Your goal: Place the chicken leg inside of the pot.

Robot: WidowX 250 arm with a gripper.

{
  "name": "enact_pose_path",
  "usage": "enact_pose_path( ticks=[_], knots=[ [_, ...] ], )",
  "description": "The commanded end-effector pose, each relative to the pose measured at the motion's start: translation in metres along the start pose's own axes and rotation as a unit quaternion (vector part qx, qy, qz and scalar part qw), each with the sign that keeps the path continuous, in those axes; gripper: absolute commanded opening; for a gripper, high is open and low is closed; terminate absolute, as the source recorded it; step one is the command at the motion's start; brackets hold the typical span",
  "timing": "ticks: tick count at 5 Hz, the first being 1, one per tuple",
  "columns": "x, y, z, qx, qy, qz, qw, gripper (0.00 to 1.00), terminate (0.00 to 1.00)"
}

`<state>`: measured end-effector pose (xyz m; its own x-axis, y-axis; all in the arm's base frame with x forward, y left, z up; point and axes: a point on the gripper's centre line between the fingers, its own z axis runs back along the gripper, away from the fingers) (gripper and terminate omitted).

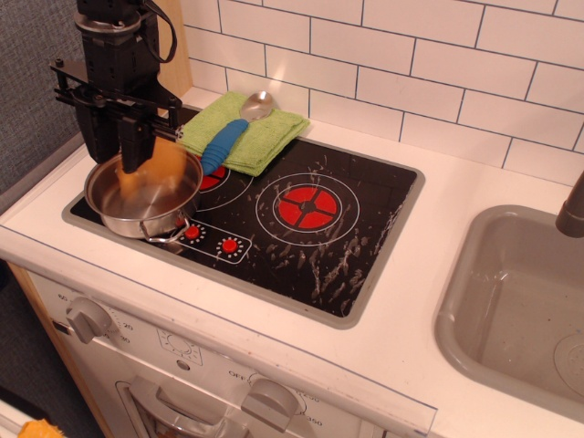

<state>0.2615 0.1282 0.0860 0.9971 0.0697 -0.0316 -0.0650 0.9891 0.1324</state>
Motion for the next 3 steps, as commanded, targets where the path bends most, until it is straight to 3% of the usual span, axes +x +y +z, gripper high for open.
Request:
enact_pose_path(
  ticks=[1,3],
  knots=[
    [0.0066,0.0065,0.0139,0.007,-0.027,0.003,0.9996,1.0,0.0],
    [0.0069,0.0051,0.0199,-0.002,-0.041,-0.008,0.9991,1.0,0.0]
  ],
)
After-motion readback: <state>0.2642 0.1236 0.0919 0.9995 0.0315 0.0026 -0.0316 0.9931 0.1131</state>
